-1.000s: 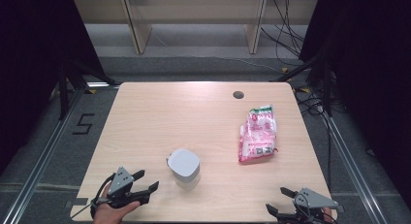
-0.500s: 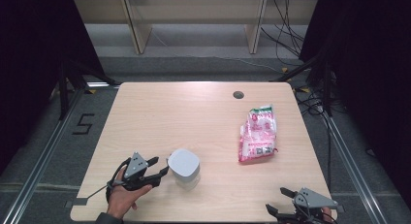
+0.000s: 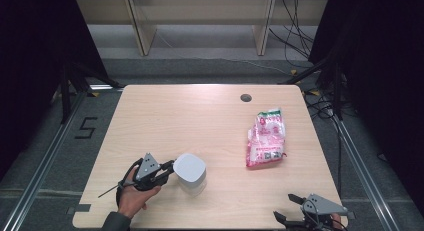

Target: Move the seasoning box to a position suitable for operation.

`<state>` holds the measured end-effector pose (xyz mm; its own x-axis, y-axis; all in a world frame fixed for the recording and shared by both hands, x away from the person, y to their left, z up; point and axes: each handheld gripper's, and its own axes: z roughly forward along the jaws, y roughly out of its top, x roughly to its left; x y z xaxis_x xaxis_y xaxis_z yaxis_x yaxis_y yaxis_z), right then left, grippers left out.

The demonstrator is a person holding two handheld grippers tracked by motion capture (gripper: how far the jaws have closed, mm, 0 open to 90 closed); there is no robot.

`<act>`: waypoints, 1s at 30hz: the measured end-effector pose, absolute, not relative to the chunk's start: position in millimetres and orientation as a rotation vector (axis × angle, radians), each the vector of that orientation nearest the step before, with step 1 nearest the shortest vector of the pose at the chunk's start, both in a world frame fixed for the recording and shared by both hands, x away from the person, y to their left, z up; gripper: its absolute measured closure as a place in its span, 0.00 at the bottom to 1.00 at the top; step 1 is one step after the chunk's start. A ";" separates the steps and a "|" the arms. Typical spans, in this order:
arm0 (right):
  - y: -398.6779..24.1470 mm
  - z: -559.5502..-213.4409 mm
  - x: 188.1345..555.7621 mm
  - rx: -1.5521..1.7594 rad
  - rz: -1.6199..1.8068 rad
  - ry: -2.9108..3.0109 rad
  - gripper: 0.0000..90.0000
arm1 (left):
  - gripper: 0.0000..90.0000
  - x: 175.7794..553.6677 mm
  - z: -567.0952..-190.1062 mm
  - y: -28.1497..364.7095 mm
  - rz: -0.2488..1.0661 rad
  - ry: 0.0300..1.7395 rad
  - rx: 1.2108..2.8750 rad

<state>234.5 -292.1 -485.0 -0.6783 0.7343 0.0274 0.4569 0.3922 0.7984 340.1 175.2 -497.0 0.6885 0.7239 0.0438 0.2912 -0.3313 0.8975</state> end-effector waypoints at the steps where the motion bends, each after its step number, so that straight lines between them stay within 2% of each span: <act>1: -290.9 -485.4 233.6 1.057 1.192 2.325 0.28 | 0.90 339.3 -496.7 173.8 0.557 0.795 1.916; 7: -290.6 -485.4 233.1 1.063 1.191 2.329 0.28 | 0.91 335.0 -495.7 173.2 0.584 0.808 1.920; 14: -292.1 -485.6 235.4 1.023 1.189 2.332 0.28 | 0.90 311.9 -493.0 172.2 0.524 0.899 1.896; 23: -291.7 -485.3 234.9 1.025 1.162 2.334 0.28 | 0.88 283.9 -491.0 171.6 0.474 0.914 1.903; 25: -291.5 -485.4 235.0 1.028 1.163 2.334 0.28 | 0.82 279.8 -490.2 172.4 0.492 0.898 1.916; 26: -291.0 -485.5 234.8 1.036 1.165 2.340 0.28 | 0.73 281.1 -489.4 174.2 0.512 0.872 1.940; 29: -289.7 -485.8 235.1 1.032 1.174 2.347 0.28 | 0.58 287.0 -488.4 177.9 0.520 0.860 1.904; 30: -289.8 -485.8 235.4 1.020 1.166 2.344 0.28 | 0.58 289.9 -488.2 179.8 0.496 0.841 1.913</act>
<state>235.4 -289.8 -485.8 -0.6893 0.7242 0.0211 0.4539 0.4090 0.7916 289.9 179.8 -488.2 0.6808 0.7324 -0.0101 0.3452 -0.3087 0.8863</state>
